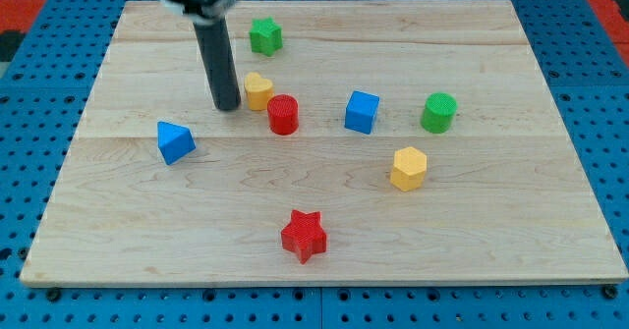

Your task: Move the yellow heart and red circle down a bit

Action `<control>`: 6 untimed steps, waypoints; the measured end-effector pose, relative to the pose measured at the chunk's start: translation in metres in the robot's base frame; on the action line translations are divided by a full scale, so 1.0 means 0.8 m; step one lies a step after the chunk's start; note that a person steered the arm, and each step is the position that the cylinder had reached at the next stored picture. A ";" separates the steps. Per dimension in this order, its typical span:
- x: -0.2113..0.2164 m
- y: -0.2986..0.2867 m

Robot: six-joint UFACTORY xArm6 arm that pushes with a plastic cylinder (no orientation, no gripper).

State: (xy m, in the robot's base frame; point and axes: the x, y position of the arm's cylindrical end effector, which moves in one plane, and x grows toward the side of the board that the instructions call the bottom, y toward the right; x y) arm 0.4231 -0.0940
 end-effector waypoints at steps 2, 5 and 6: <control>-0.087 -0.025; -0.001 0.071; 0.067 0.062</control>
